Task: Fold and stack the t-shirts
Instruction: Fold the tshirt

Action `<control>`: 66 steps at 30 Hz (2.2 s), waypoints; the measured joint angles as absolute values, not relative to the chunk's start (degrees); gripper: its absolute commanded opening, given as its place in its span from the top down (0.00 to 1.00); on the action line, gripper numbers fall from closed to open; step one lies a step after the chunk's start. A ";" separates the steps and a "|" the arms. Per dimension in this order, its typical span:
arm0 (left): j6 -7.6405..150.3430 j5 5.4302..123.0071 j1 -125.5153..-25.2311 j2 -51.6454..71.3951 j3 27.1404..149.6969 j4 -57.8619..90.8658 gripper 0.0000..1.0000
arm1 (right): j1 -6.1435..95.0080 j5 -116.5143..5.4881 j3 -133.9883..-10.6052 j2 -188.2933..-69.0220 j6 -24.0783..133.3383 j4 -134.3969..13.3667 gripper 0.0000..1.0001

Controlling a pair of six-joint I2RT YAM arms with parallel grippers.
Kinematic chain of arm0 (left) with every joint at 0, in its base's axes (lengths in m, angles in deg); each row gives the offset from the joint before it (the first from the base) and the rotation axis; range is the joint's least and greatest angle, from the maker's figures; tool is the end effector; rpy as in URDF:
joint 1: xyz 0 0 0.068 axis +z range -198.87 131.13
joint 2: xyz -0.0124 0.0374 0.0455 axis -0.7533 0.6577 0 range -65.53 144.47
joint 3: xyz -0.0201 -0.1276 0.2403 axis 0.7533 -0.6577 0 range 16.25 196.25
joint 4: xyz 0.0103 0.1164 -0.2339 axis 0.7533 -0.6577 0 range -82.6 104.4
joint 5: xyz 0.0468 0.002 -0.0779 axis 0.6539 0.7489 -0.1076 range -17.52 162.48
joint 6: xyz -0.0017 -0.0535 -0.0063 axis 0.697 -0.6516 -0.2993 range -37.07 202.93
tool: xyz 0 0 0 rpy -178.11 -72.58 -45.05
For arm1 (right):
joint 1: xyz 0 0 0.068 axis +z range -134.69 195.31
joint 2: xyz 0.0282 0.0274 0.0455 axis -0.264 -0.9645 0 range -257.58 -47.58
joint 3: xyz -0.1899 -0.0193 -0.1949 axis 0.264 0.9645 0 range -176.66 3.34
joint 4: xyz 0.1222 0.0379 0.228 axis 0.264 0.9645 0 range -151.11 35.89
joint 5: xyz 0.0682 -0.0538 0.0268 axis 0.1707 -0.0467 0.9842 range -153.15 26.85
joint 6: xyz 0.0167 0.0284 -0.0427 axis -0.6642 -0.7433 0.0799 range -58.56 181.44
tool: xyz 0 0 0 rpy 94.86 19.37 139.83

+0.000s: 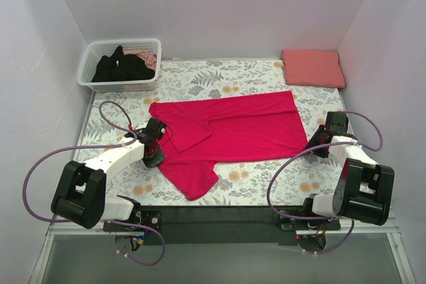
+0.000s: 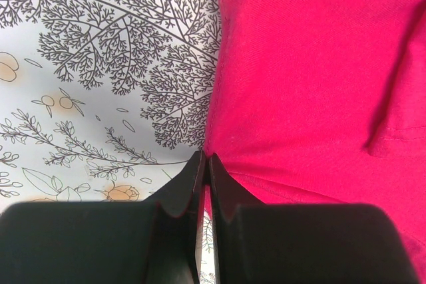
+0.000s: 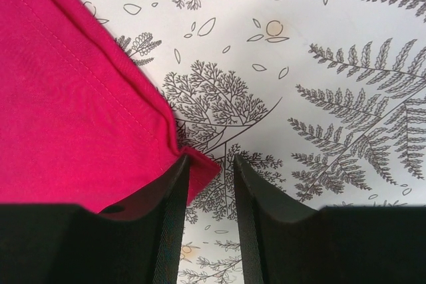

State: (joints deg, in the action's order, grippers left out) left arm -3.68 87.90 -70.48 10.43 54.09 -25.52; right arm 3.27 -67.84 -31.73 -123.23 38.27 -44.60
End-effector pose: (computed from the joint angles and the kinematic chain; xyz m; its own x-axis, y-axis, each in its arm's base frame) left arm 0.1971 -0.0678 0.1597 -0.3570 -0.8937 -0.2718 -0.8900 0.4138 -0.1916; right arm 0.2333 -0.0526 0.1636 -0.6559 0.5410 -0.5264 0.5542 0.8186 0.1508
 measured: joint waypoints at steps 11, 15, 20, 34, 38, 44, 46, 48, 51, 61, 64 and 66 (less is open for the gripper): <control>-3.59 87.88 -70.48 10.43 54.09 -25.50 1.00 | 3.32 -67.14 -31.73 -123.06 38.33 -44.14 0.60; -3.48 87.83 -70.48 10.43 54.09 -25.48 1.00 | 3.34 -66.95 -31.73 -122.88 38.51 -43.29 0.64; -3.41 87.77 -70.48 10.43 54.09 -25.46 1.00 | 3.34 -67.25 -31.73 -122.88 38.94 -42.63 0.79; -3.22 86.35 -70.44 8.97 53.00 -24.30 1.00 | 3.43 -66.97 -31.73 -121.84 39.10 -38.98 0.99; -3.24 85.54 -70.44 8.53 52.61 -23.88 1.00 | 3.43 -66.12 -31.73 -121.46 39.18 -37.38 0.99; -3.44 85.12 -70.44 8.44 52.63 -23.91 1.00 | 3.43 -65.02 -31.75 -121.29 39.36 -36.95 0.99; -3.46 85.21 -70.44 8.27 52.87 -25.00 1.00 | 3.43 -64.45 -31.75 -120.83 39.36 -36.60 0.99; -3.48 85.41 -70.44 7.83 53.79 -26.75 1.00 | 3.43 -63.62 -31.84 -120.20 39.36 -36.20 0.99; -3.48 85.39 -70.44 6.70 55.95 -28.61 1.00 | 3.43 -61.96 -32.96 -119.93 39.36 -35.29 0.99; -1.91 85.30 -68.14 8.12 65.09 -31.29 1.00 | 3.43 -58.71 -41.61 -123.80 39.10 -34.59 0.99; -0.73 85.08 -65.61 9.08 66.53 -31.32 1.00 | 3.43 -58.64 -43.38 -125.84 39.07 -34.59 0.99; 0.10 84.64 -64.14 9.60 67.27 -31.27 1.00 | 3.43 -58.66 -44.54 -127.26 38.94 -34.65 0.99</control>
State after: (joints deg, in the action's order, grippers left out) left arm 0.10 84.64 -64.14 9.60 67.27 -31.27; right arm 3.43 -58.66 -44.54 -127.26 38.94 -34.65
